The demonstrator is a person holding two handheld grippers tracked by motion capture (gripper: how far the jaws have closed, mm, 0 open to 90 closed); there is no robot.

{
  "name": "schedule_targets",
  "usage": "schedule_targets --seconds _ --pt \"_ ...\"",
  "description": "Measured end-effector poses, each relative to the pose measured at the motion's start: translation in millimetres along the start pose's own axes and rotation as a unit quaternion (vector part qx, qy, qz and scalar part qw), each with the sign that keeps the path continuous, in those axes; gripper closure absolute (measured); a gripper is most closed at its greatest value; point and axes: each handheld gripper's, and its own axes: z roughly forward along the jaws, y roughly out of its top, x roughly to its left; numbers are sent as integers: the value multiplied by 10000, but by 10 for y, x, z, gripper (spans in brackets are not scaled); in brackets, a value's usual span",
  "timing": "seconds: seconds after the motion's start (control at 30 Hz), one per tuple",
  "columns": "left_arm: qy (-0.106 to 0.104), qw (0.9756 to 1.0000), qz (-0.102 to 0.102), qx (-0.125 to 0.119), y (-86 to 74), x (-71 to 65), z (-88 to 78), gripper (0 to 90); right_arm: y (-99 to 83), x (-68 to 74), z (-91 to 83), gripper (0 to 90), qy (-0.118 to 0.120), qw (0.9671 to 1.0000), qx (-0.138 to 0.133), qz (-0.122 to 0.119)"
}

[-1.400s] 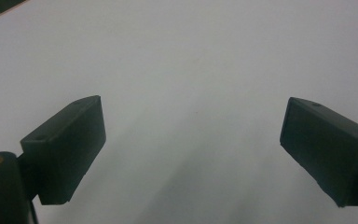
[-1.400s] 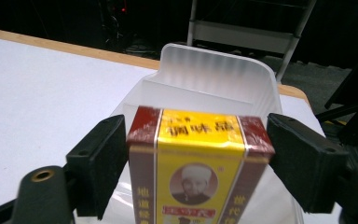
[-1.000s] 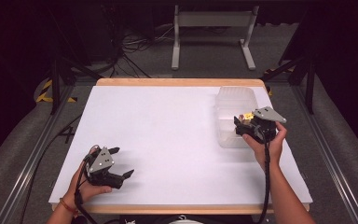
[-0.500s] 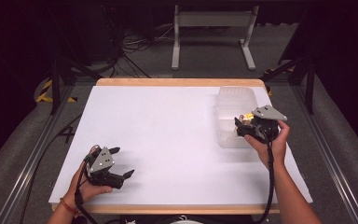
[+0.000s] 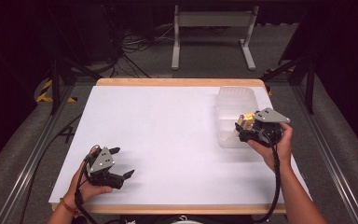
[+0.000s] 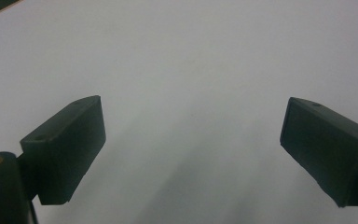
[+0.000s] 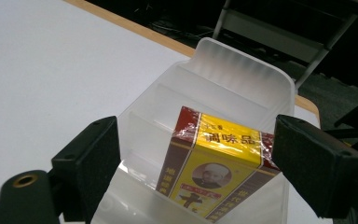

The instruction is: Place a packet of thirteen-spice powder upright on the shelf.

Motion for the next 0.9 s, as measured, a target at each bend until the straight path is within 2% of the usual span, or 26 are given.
schedule_targets --seconds 0.33,0.37,0.9 --pt "-11 10000 -4 24 6 -4 10 74 -43 36 -93 161 195 9995 71 -223" --pt "-12 10000 -8 26 7 -6 11 75 -52 53 -114 161 175 9994 76 -303" --pt "-19 10000 -14 33 8 -13 16 75 -215 95 -248 149 235 9975 161 -649"
